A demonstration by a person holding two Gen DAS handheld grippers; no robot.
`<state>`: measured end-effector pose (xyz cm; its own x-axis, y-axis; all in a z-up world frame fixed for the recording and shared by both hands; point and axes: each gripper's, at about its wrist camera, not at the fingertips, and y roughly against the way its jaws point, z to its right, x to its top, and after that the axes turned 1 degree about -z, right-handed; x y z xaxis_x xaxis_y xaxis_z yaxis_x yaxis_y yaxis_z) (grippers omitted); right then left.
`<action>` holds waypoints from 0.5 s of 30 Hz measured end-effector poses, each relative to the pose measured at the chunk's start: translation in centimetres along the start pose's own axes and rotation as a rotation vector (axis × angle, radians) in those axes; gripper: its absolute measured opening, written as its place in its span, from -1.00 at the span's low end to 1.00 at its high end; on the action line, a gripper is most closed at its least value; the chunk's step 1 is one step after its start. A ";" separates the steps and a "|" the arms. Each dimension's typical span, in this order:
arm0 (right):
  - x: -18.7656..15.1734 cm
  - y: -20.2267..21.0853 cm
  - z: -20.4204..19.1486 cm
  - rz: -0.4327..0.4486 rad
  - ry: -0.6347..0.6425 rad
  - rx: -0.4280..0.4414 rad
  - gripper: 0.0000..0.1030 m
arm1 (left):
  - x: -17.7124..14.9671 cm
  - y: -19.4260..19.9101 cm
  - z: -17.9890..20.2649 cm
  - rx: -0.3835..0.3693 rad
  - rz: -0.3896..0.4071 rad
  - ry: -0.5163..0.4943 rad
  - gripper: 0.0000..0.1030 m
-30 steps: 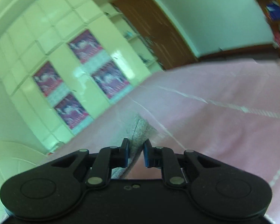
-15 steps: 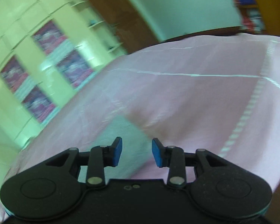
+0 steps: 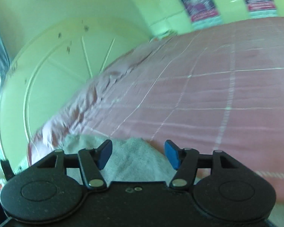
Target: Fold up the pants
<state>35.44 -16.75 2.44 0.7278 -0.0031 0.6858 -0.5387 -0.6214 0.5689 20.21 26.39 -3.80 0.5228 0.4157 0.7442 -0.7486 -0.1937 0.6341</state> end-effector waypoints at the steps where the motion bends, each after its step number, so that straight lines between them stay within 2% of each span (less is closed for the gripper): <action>1: 0.2 -1.5 -0.2 -0.033 0.016 0.007 -0.02 | 0.3 -0.5 0.0 -0.010 -0.004 0.005 0.83; 2: 0.3 -2.8 -0.4 -0.059 0.031 0.011 -0.06 | 0.5 -1.1 -0.2 -0.019 -0.013 0.015 0.68; 8: -0.3 -7.5 -0.4 -0.171 0.090 0.026 -0.20 | 0.2 -3.0 -0.7 -0.097 -0.031 0.097 0.45; 11: -0.2 -8.9 0.0 -0.206 0.087 0.052 -0.34 | -0.1 -3.3 -0.6 -0.104 -0.023 0.113 0.42; 15: -0.6 -9.4 0.0 -0.249 0.085 0.084 -0.39 | -0.2 -3.8 -0.9 -0.121 -0.022 0.135 0.38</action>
<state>40.08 -10.92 -3.33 0.7931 0.2219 0.5673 -0.3079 -0.6575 0.6877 22.62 27.81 -6.58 0.4861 0.5360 0.6902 -0.7856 -0.0780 0.6138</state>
